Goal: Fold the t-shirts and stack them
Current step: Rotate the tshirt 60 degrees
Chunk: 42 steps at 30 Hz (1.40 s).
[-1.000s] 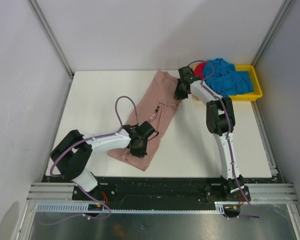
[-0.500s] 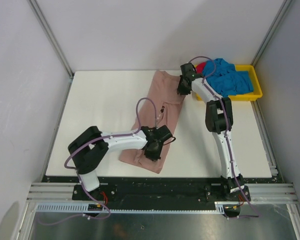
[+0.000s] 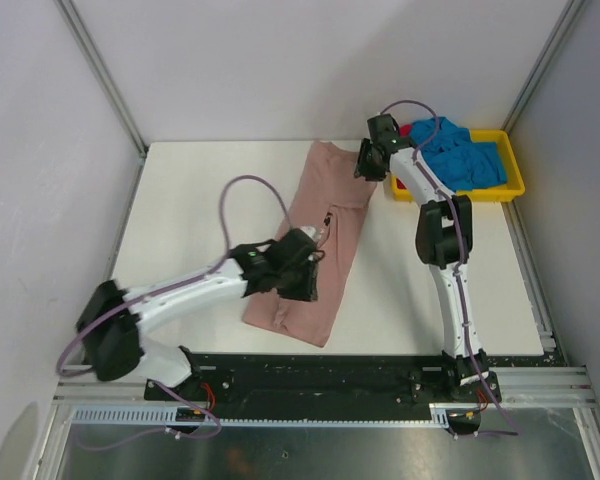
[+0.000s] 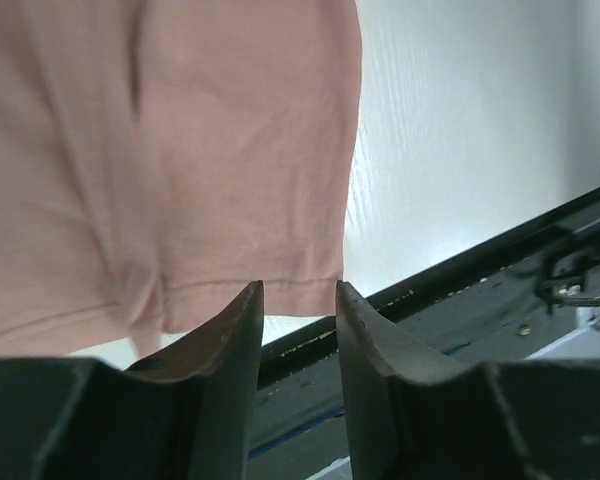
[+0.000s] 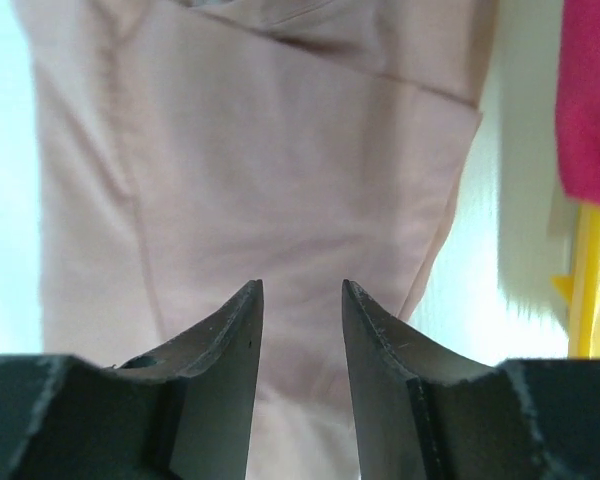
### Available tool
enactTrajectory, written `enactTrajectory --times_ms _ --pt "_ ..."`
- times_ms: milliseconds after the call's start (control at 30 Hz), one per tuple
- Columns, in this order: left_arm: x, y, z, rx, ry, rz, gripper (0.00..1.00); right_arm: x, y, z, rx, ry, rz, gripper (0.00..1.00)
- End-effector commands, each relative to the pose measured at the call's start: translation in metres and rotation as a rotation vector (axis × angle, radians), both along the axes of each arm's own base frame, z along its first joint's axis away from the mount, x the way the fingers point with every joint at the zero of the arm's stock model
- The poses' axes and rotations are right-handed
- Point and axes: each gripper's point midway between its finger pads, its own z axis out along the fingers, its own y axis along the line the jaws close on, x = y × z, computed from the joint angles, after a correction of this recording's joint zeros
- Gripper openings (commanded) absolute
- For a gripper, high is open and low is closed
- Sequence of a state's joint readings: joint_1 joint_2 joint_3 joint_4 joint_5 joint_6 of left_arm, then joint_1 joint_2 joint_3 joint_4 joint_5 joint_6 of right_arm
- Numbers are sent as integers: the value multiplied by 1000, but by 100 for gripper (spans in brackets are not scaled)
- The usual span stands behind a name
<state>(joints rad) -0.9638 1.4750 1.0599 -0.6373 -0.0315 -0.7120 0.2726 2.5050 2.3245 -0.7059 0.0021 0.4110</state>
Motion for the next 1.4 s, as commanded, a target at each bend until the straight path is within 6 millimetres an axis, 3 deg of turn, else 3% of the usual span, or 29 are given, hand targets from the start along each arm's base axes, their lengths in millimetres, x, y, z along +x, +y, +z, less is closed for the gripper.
enactTrajectory --times_ms 0,100,233,367,500,767,900,1033,1167,1367 --pt "18 41 22 -68 -62 159 37 -25 34 88 101 -106 60 41" --pt "22 65 11 -53 -45 232 35 -53 56 83 131 -80 100 41" --pt "21 78 -8 4 -32 251 34 -93 81 64 166 -31 140 40" --pt "19 86 -24 52 -22 253 34 -114 105 49 175 -3 181 40" --pt "14 83 -35 60 8 217 35 -120 120 30 165 27 188 39" --pt "5 88 -57 83 49 213 36 -116 121 -9 126 79 153 38" --pt "15 99 -54 97 5 269 37 -116 124 -17 118 89 155 38" --pt "28 123 -47 81 -45 415 37 -118 124 -15 103 93 161 37" --pt "32 147 -43 72 -82 535 37 -122 121 6 61 59 176 37" --pt "25 170 -62 119 -42 605 39 -110 142 35 66 -49 257 38"
